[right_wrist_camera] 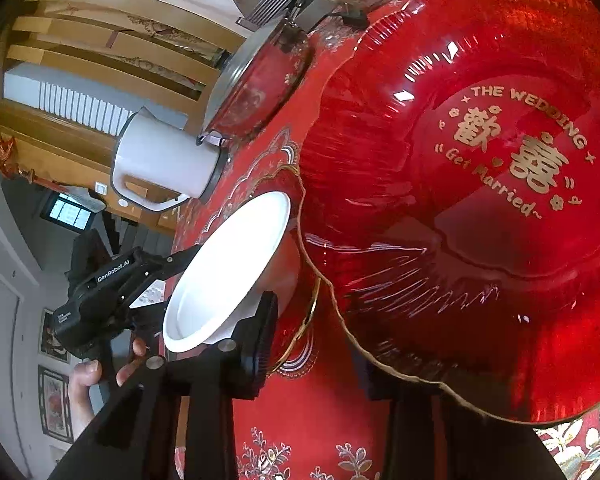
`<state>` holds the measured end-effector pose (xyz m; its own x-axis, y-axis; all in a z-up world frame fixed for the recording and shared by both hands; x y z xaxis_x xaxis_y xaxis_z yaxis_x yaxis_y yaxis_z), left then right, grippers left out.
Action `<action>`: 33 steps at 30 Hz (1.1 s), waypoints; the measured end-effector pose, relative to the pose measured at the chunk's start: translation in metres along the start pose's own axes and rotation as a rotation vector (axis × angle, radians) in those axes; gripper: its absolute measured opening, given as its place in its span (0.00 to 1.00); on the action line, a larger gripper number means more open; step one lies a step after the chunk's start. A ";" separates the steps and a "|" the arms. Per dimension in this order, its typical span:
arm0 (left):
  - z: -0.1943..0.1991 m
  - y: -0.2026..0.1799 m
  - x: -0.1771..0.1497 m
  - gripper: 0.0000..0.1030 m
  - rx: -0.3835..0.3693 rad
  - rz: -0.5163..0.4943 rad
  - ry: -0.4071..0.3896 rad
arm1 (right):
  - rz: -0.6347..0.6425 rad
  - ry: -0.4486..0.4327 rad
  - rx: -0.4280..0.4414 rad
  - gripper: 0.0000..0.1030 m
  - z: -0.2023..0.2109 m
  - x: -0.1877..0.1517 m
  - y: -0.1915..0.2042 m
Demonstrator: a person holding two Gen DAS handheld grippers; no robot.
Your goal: Organize plates and bowls
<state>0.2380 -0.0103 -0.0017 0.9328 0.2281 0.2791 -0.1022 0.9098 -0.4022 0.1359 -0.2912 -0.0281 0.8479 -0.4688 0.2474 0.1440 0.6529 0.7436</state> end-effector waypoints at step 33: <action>-0.020 -0.009 -0.004 0.11 -0.015 -0.051 0.053 | 0.049 0.011 -0.041 0.23 -0.003 0.003 0.006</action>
<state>0.2420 -0.0262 -0.0166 0.9537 0.1627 0.2528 -0.0496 0.9145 -0.4015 0.1409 -0.2869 -0.0253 0.8600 -0.4295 0.2757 0.1232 0.6989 0.7045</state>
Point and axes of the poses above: each gripper's, at about its wrist camera, not at the fingertips, and z roughly against the way its jaws point, y to its left, x to its top, the point moved 1 cm from there along -z, roughly the way its jaws point, and after that the axes turned 2 degrees about -z, right-handed, at the moved point
